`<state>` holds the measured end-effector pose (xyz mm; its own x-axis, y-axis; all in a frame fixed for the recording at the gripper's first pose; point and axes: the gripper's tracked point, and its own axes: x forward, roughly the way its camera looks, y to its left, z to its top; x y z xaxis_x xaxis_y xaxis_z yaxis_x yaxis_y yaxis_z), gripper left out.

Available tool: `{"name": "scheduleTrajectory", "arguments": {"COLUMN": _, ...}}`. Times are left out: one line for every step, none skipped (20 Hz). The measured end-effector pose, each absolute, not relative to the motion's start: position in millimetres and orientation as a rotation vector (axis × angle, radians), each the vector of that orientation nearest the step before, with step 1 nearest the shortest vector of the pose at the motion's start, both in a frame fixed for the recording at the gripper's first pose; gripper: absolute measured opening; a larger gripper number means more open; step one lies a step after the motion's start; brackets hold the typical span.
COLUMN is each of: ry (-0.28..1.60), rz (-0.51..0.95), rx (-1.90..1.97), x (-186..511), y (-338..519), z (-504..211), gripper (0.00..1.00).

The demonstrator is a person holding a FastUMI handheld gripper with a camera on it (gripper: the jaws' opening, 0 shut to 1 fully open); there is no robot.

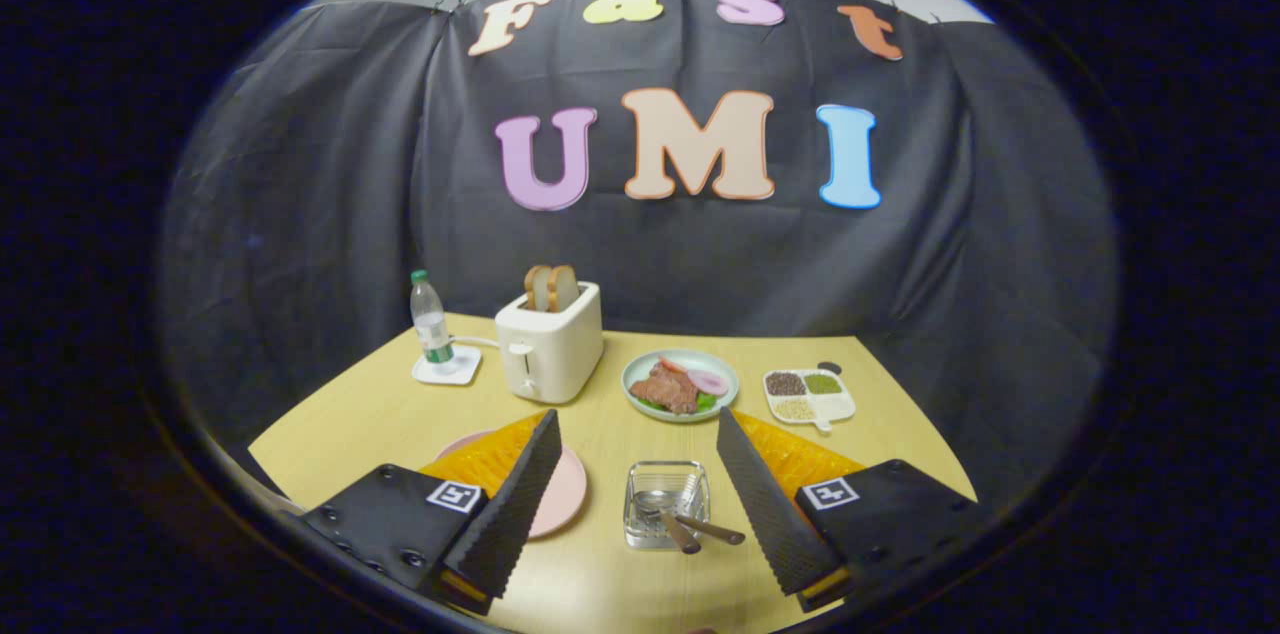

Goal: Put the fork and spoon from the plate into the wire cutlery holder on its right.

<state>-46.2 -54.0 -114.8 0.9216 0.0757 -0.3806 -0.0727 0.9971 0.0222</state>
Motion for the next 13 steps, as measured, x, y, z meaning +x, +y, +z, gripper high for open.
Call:
{"name": "scheduleTrajectory", "arguments": {"ry": 0.341, "rz": 0.065, "rx": -0.006, "x": -44, "y": -54, "z": -107, "gripper": 0.99}}
{"name": "scheduleTrajectory", "arguments": {"ry": 0.296, "rz": 0.049, "rx": -0.016, "x": -44, "y": -55, "z": -101, "gripper": 0.99}}
{"name": "scheduleTrajectory", "arguments": {"ry": 0.261, "rz": 0.038, "rx": -0.02, "x": -45, "y": -53, "z": -96, "gripper": 0.99}}
{"name": "scheduleTrajectory", "arguments": {"ry": 0.236, "rz": 0.033, "rx": -0.019, "x": -45, "y": -50, "z": -91, "gripper": 0.99}}
{"name": "scheduleTrajectory", "arguments": {"ry": 0.214, "rz": 0.017, "rx": -0.013, "x": -45, "y": -49, "z": -89, "gripper": 0.99}}
{"name": "scheduleTrajectory", "arguments": {"ry": 0.202, "rz": 0.01, "rx": -0.002, "x": -44, "y": -46, "z": -87, "gripper": 0.99}}
{"name": "scheduleTrajectory", "arguments": {"ry": 0.181, "rz": -0.002, "rx": 0.016, "x": -43, "y": -45, "z": -82, "gripper": 0.99}}
{"name": "scheduleTrajectory", "arguments": {"ry": 0.175, "rz": -0.004, "rx": 0.032, "x": -41, "y": -43, "z": -78, "gripper": 0.99}}
{"name": "scheduleTrajectory", "arguments": {"ry": 0.17, "rz": -0.005, "rx": 0.043, "x": -39, "y": -44, "z": -78, "gripper": 0.99}}
{"name": "scheduleTrajectory", "arguments": {"ry": 0.168, "rz": -0.008, "rx": 0.048, "x": -38, "y": -45, "z": -77, "gripper": 0.99}}
{"name": "scheduleTrajectory", "arguments": {"ry": 0.171, "rz": -0.006, "rx": 0.047, "x": -36, "y": -46, "z": -77, "gripper": 0.99}}
{"name": "scheduleTrajectory", "arguments": {"ry": 0.171, "rz": -0.006, "rx": 0.046, "x": -35, "y": -46, "z": -77, "gripper": 0.99}}
{"name": "scheduleTrajectory", "arguments": {"ry": 0.177, "rz": -0.007, "rx": 0.044, "x": -35, "y": -48, "z": -78, "gripper": 0.99}}
